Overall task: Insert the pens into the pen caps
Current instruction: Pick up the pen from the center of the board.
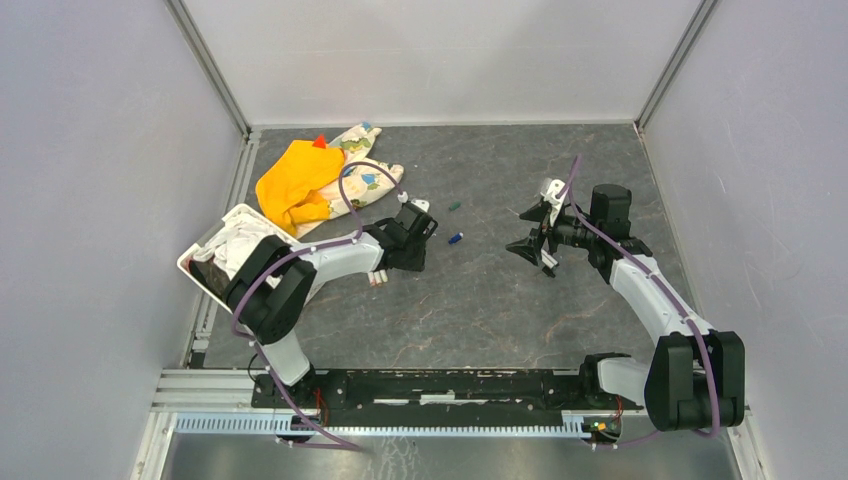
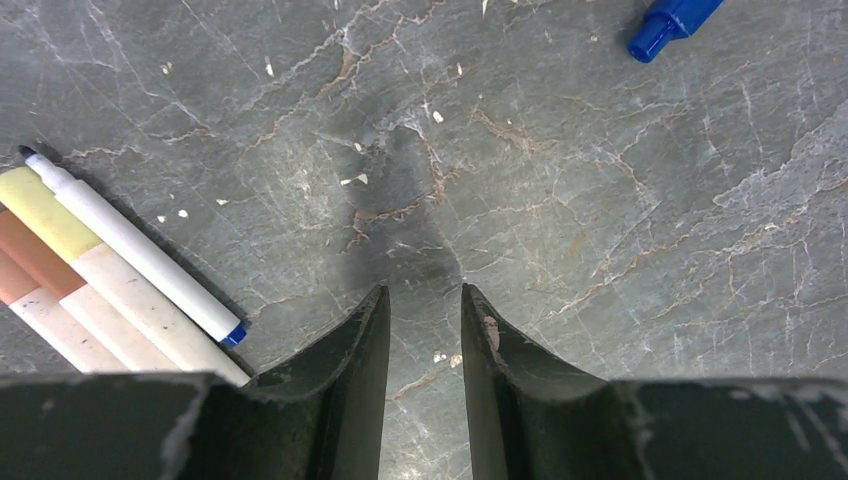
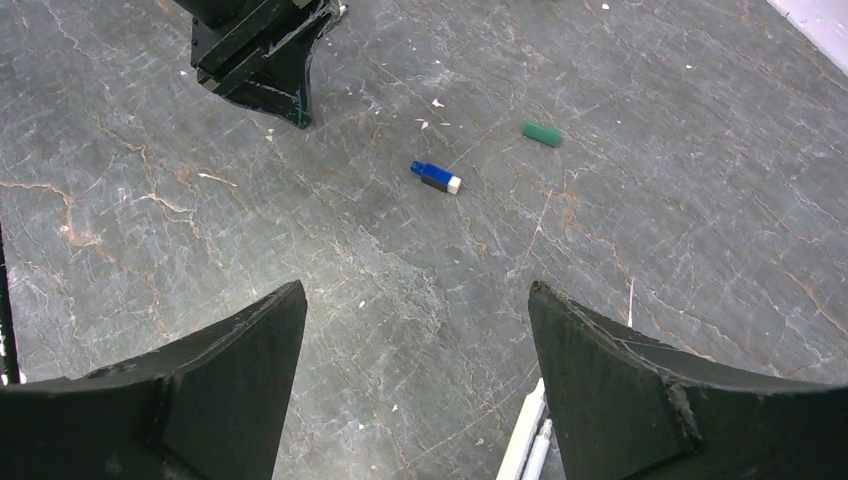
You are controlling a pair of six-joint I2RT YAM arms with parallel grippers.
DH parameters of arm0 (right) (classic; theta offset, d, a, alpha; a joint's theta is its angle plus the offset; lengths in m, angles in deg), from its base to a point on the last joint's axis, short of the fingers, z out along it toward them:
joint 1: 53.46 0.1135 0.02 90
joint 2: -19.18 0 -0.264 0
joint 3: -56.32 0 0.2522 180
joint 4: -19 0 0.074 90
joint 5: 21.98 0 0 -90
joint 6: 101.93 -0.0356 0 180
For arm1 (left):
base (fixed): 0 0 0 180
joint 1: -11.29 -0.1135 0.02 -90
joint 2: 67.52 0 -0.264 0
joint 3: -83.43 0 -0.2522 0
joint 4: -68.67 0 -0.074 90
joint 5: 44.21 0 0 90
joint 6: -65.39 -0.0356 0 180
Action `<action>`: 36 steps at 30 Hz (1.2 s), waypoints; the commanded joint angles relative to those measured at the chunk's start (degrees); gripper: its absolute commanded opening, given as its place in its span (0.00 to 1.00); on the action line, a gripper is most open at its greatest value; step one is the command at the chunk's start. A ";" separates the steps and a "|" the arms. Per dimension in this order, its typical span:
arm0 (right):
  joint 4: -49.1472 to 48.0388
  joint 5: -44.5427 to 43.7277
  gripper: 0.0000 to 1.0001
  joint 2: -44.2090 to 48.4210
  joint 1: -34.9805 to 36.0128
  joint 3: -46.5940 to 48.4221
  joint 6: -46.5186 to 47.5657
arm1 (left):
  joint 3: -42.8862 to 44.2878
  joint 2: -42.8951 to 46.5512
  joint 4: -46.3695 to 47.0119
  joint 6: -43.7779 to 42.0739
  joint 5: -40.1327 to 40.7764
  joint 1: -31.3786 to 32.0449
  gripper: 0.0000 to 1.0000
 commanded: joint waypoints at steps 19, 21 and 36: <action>-1.98 1.71 0.87 0.70 -0.34 -0.14 -0.29 | 5.43 0.27 -6.14 3.83 20.99 -3.26 0.41; -1.79 1.80 0.88 0.53 -0.30 -0.04 -0.12 | 5.79 -0.77 -6.12 4.58 21.18 -3.68 0.40; -1.52 1.89 0.88 0.62 -0.30 0.09 0.06 | 5.86 -4.40 -5.15 7.54 18.65 -5.94 0.38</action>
